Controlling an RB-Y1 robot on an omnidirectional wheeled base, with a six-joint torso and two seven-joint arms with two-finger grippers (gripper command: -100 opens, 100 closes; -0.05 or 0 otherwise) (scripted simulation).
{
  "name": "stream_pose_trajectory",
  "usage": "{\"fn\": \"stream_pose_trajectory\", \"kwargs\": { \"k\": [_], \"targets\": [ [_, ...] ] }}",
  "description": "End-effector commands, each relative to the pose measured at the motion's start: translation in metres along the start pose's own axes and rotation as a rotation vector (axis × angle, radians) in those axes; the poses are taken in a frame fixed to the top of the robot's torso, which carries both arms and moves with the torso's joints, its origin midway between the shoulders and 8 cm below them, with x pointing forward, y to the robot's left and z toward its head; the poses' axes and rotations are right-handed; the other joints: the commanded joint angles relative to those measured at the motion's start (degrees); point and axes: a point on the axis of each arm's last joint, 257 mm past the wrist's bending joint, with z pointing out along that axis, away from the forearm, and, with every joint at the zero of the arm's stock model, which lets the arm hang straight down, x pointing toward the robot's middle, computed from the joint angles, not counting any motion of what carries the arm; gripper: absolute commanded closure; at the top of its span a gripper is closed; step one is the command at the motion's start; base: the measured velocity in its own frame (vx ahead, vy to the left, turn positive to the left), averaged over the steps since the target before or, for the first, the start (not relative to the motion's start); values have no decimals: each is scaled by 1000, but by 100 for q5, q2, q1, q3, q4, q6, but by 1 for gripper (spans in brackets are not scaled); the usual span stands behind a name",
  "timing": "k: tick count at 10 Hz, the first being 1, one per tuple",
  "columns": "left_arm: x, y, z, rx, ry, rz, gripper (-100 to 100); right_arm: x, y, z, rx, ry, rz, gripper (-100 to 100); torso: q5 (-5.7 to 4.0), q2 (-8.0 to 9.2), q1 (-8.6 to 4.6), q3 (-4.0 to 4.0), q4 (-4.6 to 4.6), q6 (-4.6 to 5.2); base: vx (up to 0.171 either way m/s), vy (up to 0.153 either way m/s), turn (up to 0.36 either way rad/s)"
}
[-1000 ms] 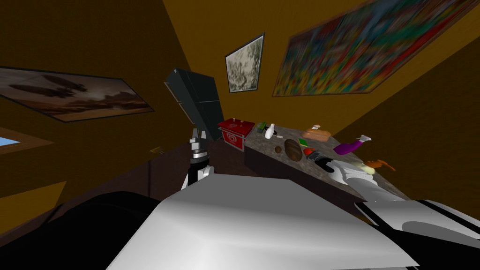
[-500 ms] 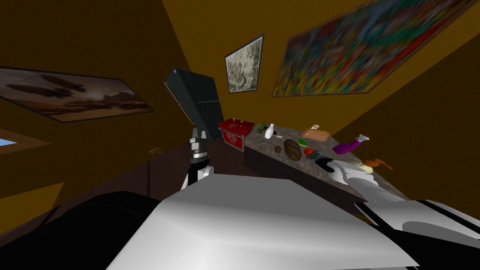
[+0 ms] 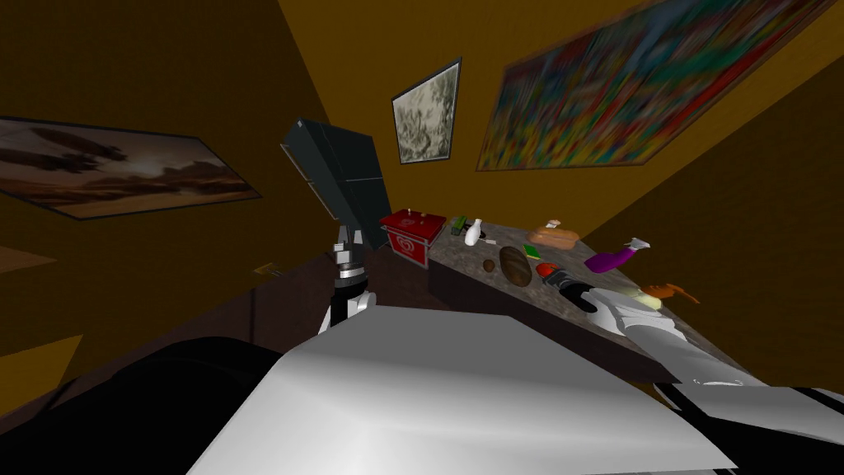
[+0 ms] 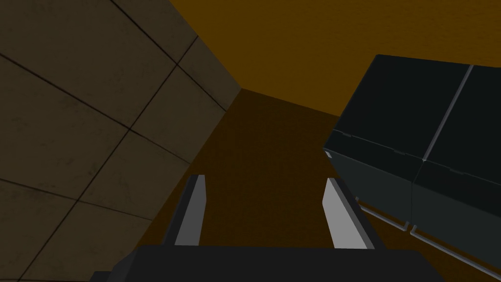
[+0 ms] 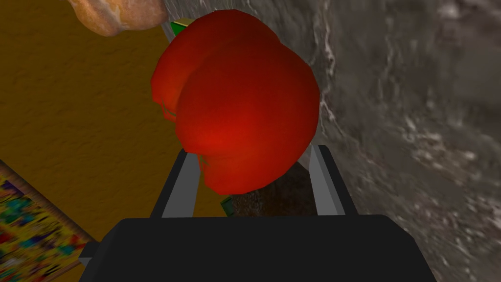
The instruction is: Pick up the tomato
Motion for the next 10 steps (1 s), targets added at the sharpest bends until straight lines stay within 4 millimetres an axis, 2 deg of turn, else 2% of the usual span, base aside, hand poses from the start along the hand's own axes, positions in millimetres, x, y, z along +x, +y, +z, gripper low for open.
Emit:
{"fn": "stream_pose_trajectory", "kwargs": {
  "k": [1,2,3,4,9,10],
  "targets": [
    [0,0,0,0,0,0,0,5,2,-7,1,2,1,100,0,0,0,0,0,0,55,5,-37],
    [0,0,0,0,0,0,0,1,6,-9,-5,-10,-5,100,2,0,2,1,0,4,50,8,-32],
    [0,0,0,0,0,0,0,7,5,-15,-1,-3,-3,100,2,1,2,1,1,0,51,8,-30],
    [0,0,0,0,0,0,0,3,9,-17,-7,-15,-8,100,3,1,4,2,1,2,48,2,-30],
    [0,0,0,0,0,0,0,10,11,-40,-4,-22,-16,100,4,3,5,3,3,-2,53,3,-34],
    [0,0,0,0,0,0,0,6,15,-42,-10,-33,-20,100,6,3,5,3,3,1,45,4,-28]
  ]
}}
